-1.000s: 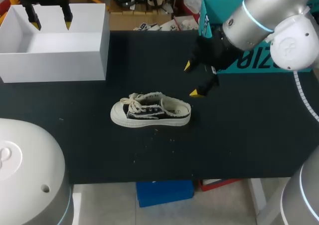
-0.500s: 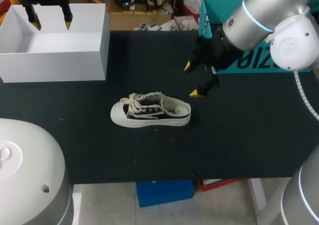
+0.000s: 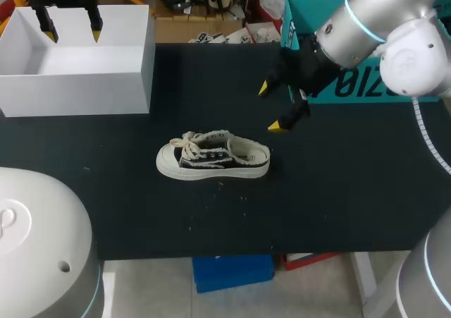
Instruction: Take the shoe out of the shoebox, open the shoe tongue, remove and reinsert the insole, then place the shoe into the shoebox
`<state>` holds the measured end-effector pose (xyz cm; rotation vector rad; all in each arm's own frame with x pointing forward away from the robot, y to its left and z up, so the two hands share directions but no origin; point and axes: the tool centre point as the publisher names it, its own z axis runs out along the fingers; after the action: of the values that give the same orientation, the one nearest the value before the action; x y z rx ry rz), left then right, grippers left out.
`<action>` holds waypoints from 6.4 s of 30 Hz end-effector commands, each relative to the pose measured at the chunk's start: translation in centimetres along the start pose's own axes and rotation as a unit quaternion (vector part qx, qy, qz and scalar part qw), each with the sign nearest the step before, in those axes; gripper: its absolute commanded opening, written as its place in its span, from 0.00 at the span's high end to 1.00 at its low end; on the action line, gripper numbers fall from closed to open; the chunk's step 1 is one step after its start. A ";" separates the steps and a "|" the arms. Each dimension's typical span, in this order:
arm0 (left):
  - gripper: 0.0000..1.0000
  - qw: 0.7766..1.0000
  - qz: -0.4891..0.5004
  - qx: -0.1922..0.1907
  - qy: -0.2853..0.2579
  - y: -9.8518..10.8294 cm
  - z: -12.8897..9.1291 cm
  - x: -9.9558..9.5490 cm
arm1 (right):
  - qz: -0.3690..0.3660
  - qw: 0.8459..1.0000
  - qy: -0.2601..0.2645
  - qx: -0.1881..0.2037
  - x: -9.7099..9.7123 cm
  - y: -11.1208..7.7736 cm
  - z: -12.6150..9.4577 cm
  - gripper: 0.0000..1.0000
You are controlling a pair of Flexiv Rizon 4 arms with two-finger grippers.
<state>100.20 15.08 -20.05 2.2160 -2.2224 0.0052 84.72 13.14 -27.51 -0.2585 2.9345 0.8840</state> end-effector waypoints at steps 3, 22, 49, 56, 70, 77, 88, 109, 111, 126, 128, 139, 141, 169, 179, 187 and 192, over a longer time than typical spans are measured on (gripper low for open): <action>0.00 1.000 -0.001 -0.001 -0.002 0.0 -0.1 0.1 | 0.015 0.999 0.014 -0.026 -0.5 -1.3 2.6 0.00; 0.00 1.000 -0.001 -0.001 -0.002 0.0 -0.1 0.1 | 0.058 0.997 -0.030 -0.051 3.5 -1.8 6.4 0.00; 0.00 1.000 -0.001 -0.001 -0.002 0.0 -0.1 0.1 | 0.078 0.990 -0.028 -0.111 2.7 -5.6 12.7 0.00; 0.00 1.000 -0.001 -0.001 -0.002 0.0 -0.1 0.1 | 0.080 0.989 -0.026 -0.124 2.4 -5.7 13.5 0.00; 0.00 1.000 -0.001 -0.001 -0.002 0.0 -0.1 0.1 | 0.088 0.986 -0.022 -0.138 2.4 -6.1 14.8 0.00; 0.00 1.000 -0.001 -0.001 -0.002 0.0 -0.1 0.1 | 0.091 0.985 -0.023 -0.147 2.3 -6.2 15.4 0.00; 0.00 1.000 -0.001 -0.001 -0.002 0.0 -0.1 0.1 | 0.088 0.984 -0.024 -0.156 1.8 -6.0 15.7 1.00; 0.00 0.995 -0.022 0.034 -0.090 3.5 -0.4 2.2 | 0.088 0.984 -0.024 -0.156 1.8 -6.0 15.7 1.00; 0.00 0.994 -0.024 0.036 -0.096 4.4 -0.5 2.8 | 0.088 0.984 -0.024 -0.156 1.8 -6.0 15.7 1.00; 0.00 0.997 0.010 0.005 -0.072 11.0 0.1 9.7 | 0.088 0.984 -0.024 -0.156 1.8 -6.0 15.7 1.00; 0.00 0.997 0.015 0.009 -0.073 11.3 0.1 10.0 | 0.088 0.984 -0.024 -0.156 1.8 -6.0 15.7 1.00; 0.00 0.997 0.012 0.012 -0.077 10.9 -0.2 9.0 | 0.088 0.984 -0.024 -0.156 1.8 -6.0 15.7 1.00; 0.00 0.997 0.003 0.013 -0.078 10.7 -0.7 8.0 | 0.088 0.984 -0.024 -0.156 1.8 -6.0 15.7 1.00; 0.00 0.986 0.137 -0.034 -0.084 17.1 5.2 22.5 | 0.088 0.984 -0.024 -0.156 1.8 -6.0 15.7 1.00; 0.00 0.979 0.169 -0.053 -0.105 18.6 8.8 26.3 | 0.088 0.984 -0.024 -0.156 1.8 -6.0 15.7 1.00; 0.00 0.974 0.176 -0.061 -0.126 18.2 11.5 28.5 | 0.088 0.984 -0.024 -0.156 1.8 -6.0 15.7 1.00; 0.00 0.972 0.179 -0.057 -0.144 17.9 13.4 30.4 | 0.088 0.984 -0.024 -0.156 1.8 -6.0 15.7 1.00</action>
<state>81.95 -13.39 -31.88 1.8189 -2.6535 -0.3733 84.22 16.43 -43.84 0.0077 2.7967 1.3580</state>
